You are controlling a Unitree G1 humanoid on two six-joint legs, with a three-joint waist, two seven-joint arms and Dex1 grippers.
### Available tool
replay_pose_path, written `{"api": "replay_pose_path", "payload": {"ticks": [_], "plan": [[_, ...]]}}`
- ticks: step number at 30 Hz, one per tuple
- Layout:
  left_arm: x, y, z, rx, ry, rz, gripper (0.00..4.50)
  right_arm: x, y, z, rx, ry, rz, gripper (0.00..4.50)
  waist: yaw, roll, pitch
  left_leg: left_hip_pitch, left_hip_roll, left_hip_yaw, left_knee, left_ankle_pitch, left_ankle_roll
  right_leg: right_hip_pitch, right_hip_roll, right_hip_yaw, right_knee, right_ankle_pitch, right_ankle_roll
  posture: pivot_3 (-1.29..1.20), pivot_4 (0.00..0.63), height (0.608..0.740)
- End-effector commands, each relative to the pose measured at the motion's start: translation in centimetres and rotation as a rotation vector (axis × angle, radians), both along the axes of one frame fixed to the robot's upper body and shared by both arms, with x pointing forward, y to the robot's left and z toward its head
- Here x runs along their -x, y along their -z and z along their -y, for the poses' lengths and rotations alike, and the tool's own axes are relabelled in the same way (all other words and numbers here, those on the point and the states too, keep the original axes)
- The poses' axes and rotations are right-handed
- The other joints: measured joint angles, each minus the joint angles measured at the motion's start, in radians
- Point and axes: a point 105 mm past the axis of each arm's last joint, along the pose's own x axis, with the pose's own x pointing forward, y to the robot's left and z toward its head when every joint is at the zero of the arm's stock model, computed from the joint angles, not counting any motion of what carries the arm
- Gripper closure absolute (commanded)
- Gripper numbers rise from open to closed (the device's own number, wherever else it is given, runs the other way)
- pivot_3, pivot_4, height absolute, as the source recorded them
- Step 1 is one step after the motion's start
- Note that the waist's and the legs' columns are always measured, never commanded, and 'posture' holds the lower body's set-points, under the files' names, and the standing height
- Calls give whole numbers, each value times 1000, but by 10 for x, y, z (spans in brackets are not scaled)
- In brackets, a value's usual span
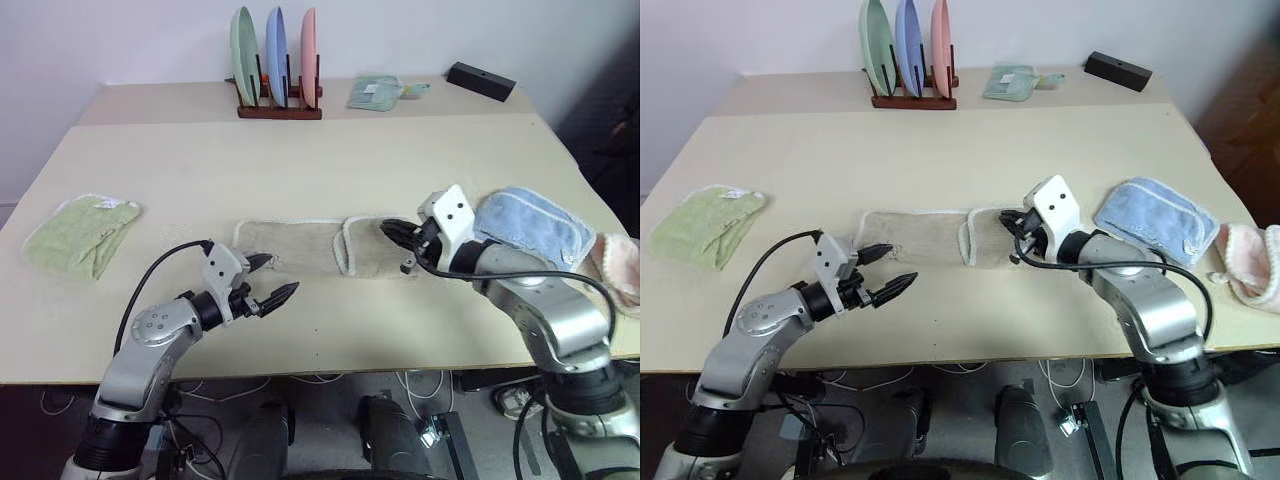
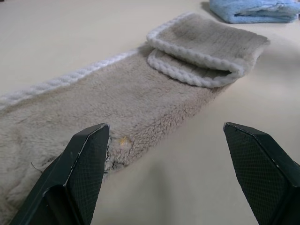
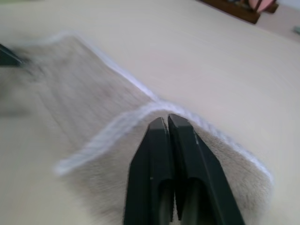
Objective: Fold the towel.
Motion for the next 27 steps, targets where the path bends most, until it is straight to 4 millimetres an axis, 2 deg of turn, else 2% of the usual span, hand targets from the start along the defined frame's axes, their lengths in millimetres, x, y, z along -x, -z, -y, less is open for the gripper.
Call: {"api": "replay_pose_path", "payload": {"ticks": [1, 4, 7, 14, 15, 17, 18, 19, 22, 24, 27], "plan": [[2, -12, 1, 10, -1, 56, 517, -16, 16, -4, 16, 19, 8, 4470, 0, 0, 0, 0, 0, 0, 0, 0, 0, 0, 0, 0, 0, 0, 0, 0, 150, 740], [4, -14, -1, 21, -25, 57, 517, -15, 41, -11, 40, -21, -29, 4470, 1, 0, 0, 0, 0, 0, -1, 0, 0, 0, 0, 0, 0, 2, 3, 0, 150, 740], [7, -13, -5, 28, -47, 48, 517, -5, 57, -21, 86, -97, -31, 4470, -1, 0, 0, 0, 0, 0, 0, 0, 0, 0, 0, 0, 0, 2, 3, 0, 150, 740], [8, -13, -6, 30, -53, 45, 517, -3, 60, -23, 95, -121, -16, 4470, -3, 0, 0, 1, 0, 0, -1, 0, 0, 0, 0, 0, 0, 1, 3, 0, 150, 740], [10, -14, -12, 69, -96, 23, 517, -9, 44, -19, 60, -88, 31, 4470, -4, 0, 0, 1, 0, 0, -1, 0, 0, 0, 0, 0, 1, 1, 3, 0, 150, 740], [18, -8, -33, 263, -255, -143, 0, -8, -25, -22, -41, -137, 210, 3955, -9, 1, 0, 1, 0, 0, -1, 0, 0, 0, 0, 1, 0, 2, 3, 0, 150, 740], [22, -3, -39, 326, -315, -221, 0, -4, -46, -25, -54, -171, 269, 3684, -11, 1, 1, 0, 0, 0, -1, 0, 0, -1, 0, 2, 0, 2, 3, 0, 150, 740], [23, 2, -42, 357, -366, -279, 0, 1, -55, -29, -47, -204, 296, 3204, -11, 2, 2, 0, 0, 0, -1, 0, 0, -2, 0, 2, 0, 2, 3, 0, 150, 740], [20, 11, -50, 467, -492, -402, 0, 8, -55, -34, 0, -255, 311, 1675, 1, -1, 0, 1, 0, -3, 0, 0, 0, 0, 0, -1, 2, 2, 3, 0, 150, 740], [16, 10, -52, 560, -539, -455, 0, 10, -53, -36, 14, -266, 313, 1675, 7, -5, -3, 2, 0, -7, 0, 0, 0, 3, 0, -5, 1, 1, 3, 0, 150, 740], [3, 8, -52, 649, -589, -509, 0, 13, -49, -39, 24, -275, 309, 1675, 7, -5, -3, 1, -1, -7, 1, 0, 0, 4, -1, -5, 0, 1, 2, 0, 150, 740]]}}
